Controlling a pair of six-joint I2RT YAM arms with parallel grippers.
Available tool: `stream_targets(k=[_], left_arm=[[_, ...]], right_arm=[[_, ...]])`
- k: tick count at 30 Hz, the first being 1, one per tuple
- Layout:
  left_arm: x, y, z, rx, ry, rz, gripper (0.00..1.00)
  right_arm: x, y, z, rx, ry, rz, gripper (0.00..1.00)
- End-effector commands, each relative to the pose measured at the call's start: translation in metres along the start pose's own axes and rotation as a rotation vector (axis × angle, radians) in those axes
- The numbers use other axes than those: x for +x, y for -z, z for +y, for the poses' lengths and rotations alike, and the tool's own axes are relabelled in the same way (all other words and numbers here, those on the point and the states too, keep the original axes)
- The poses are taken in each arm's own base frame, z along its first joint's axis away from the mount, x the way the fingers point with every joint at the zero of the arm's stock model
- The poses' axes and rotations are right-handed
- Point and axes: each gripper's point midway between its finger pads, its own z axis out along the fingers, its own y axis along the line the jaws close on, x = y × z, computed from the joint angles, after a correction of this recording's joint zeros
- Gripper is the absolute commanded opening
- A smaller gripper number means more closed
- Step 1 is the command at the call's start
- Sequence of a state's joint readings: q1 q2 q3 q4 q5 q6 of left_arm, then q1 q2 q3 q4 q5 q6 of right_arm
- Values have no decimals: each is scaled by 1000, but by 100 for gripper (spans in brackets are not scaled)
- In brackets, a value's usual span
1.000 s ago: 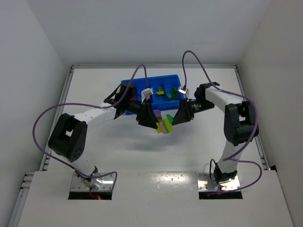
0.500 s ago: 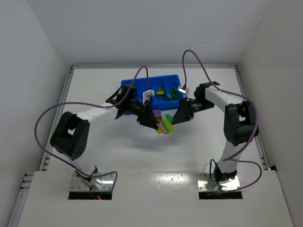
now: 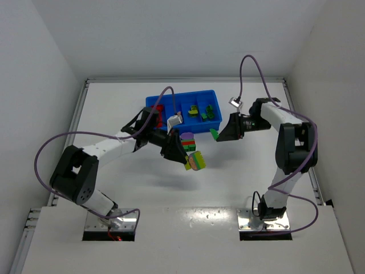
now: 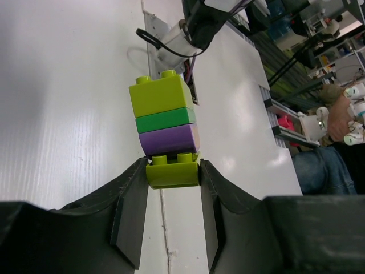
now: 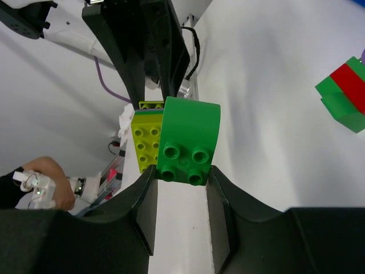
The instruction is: Sort the legos into containers by color
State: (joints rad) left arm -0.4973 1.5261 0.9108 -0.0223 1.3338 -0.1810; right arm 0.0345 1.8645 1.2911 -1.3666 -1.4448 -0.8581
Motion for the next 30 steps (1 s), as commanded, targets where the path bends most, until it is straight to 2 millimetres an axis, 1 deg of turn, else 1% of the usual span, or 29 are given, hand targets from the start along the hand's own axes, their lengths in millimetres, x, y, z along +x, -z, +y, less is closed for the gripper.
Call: stream_targets(k=[1, 4, 8, 9, 10, 11, 14, 15, 16, 17, 18, 19, 20, 21, 22, 23, 24, 25, 26, 27, 28, 30], left_arm=[[-3, 0, -12, 16, -104, -6, 0], [-4, 2, -16, -4, -137, -12, 0], [-4, 5, -21, -37, -188, -19, 0], [1, 6, -20, -48, -187, -16, 0], [1, 7, -25, -48, -200, -20, 0], [2, 7, -25, -57, -212, -21, 0], [9, 10, -29, -70, -238, -21, 0], [9, 10, -31, -70, -249, -19, 0], [11, 13, -28, -90, -246, -25, 0], [12, 16, -27, -99, -256, -31, 0], [10, 17, -28, -109, -267, -34, 0], [10, 21, -29, -121, -275, -45, 0], [7, 24, -30, -129, -285, -53, 0], [5, 28, -30, -139, -292, -62, 0], [4, 31, -30, -156, -299, -70, 0], [3, 31, -32, -156, -308, -73, 0], [6, 31, -31, -156, -299, -70, 0], [7, 34, -30, -174, -302, -77, 0], [5, 34, -33, -175, -313, -80, 0], [4, 37, -29, -194, -311, -87, 0], [6, 38, -30, -195, -320, -86, 0], [5, 41, -28, -205, -318, -92, 0]], right_arm=[[-17, 4, 12, -28, 47, -79, 1], [-17, 9, 10, -16, 37, -95, 1], [-32, 14, -2, -8, 47, -105, 1], [-42, 19, -4, 1, 76, -114, 1], [-46, 19, -6, 1, 70, -114, 1], [-49, 19, -11, -1, 49, -114, 1], [-70, 22, -15, 3, 98, -115, 1], [-70, 22, -22, 8, 67, -106, 1], [-74, 23, -25, 8, 61, -106, 1], [-83, 25, -28, 22, 81, -92, 1], [-84, 21, -32, 28, 44, -66, 1], [-84, 22, -44, 32, -1, -58, 1], [-93, 20, -48, 47, 14, -33, 1], [-96, 21, -53, 59, -55, -24, 1], [-103, 18, -65, 68, -69, -7, 1], [-103, 16, -70, 96, -140, 18, 1], [-106, 17, -74, 128, -180, 25, 1], [-106, 12, -101, 211, -146, 55, 1], [-118, 14, -91, 276, -239, 18, 1], [-124, 10, -94, 331, -221, 0, 1], [-130, 8, -118, 434, -145, -43, 1], [-144, 7, -112, 512, -128, -90, 1]])
